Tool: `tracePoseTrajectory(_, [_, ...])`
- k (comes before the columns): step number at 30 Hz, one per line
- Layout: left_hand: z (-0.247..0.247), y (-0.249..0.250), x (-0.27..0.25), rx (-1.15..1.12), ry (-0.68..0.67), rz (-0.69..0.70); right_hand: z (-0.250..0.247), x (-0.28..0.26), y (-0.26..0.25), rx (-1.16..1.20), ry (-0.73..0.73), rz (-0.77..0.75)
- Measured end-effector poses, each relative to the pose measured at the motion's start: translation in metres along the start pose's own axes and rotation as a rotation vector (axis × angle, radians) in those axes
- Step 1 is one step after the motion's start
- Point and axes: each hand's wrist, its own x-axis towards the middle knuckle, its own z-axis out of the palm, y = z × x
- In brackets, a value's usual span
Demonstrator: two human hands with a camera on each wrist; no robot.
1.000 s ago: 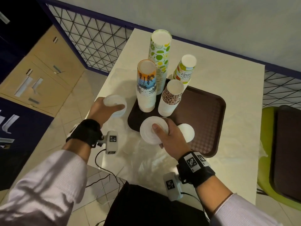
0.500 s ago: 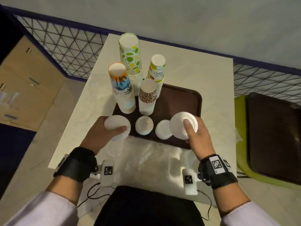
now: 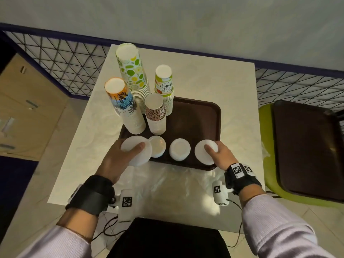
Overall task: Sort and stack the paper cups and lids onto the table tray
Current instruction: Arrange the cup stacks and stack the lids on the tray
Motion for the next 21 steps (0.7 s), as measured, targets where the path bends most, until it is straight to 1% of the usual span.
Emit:
tracePoseTrajectory(5, [-0.006, -0.002, -0.002, 0.005, 0.054, -0.001, 0.007, 0.008, 0.003, 0.019, -0.029, 0.035])
tracePoseTrajectory(8, [-0.007, -0.004, -0.003, 0.002, 0.066, 0.006, 0.009, 0.008, 0.004, -0.006, 0.016, 0.057])
tracePoseTrajectory(10, [-0.008, -0.006, -0.004, 0.014, 0.061, 0.007, 0.011, 0.012, 0.007, -0.038, 0.047, 0.031])
tracePoseTrajectory(13, [-0.01, -0.011, -0.003, 0.012, 0.07, -0.005, 0.02, 0.024, 0.023, -0.077, 0.057, -0.016])
tracePoseTrajectory(18, [-0.016, -0.015, 0.001, -0.016, 0.07, -0.012, 0.016, 0.008, 0.002, -0.197, 0.106, -0.04])
tracePoseTrajectory(21, [-0.021, -0.019, 0.006, -0.079, 0.07, -0.049, 0.018, 0.006, -0.001, -0.275, 0.108, -0.033])
